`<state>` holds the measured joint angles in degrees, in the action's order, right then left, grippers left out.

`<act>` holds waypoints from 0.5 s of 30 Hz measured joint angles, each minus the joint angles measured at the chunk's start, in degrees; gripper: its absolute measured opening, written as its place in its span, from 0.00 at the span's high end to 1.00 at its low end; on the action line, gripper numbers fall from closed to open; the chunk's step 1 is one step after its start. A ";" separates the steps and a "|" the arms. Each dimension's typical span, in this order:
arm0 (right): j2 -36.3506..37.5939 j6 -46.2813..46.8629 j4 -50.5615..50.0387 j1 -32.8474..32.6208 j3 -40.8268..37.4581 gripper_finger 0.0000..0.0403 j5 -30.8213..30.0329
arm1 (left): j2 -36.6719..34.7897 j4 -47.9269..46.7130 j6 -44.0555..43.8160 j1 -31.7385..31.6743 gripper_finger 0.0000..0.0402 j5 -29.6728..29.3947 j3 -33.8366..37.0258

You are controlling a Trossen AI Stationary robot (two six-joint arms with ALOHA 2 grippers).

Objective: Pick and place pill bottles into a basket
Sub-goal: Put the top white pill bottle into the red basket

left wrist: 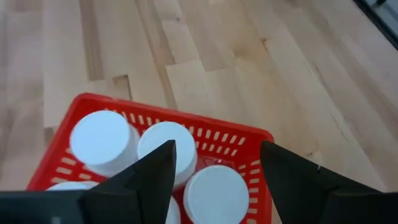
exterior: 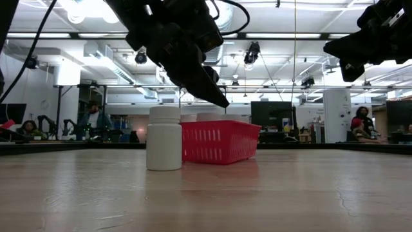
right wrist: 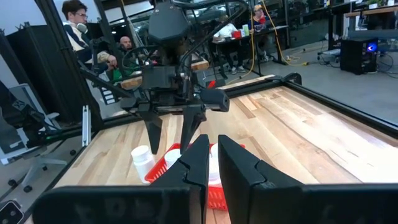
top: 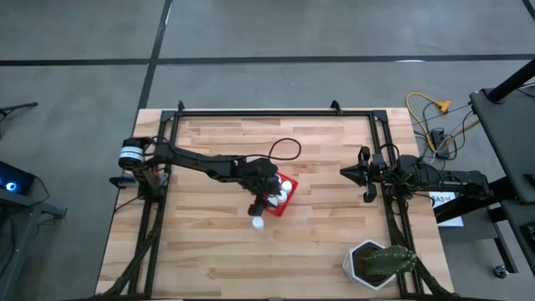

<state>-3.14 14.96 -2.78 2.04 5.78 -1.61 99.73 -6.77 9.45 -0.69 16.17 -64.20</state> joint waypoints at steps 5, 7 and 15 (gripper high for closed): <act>0.00 -0.02 0.00 0.00 0.00 0.93 0.01 | -1.48 -0.17 0.09 -0.10 0.49 -0.23 0.04; 0.00 -0.02 0.00 -0.02 0.00 0.93 0.04 | -2.21 -0.78 0.07 -0.09 0.54 -0.23 0.05; 0.00 -0.07 0.00 -0.01 0.00 0.93 0.07 | -7.43 -8.56 0.49 -0.11 0.84 -0.51 0.51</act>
<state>-3.14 14.89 -2.79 2.04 5.78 -1.54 92.30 -15.32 9.95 -0.80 15.66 -63.69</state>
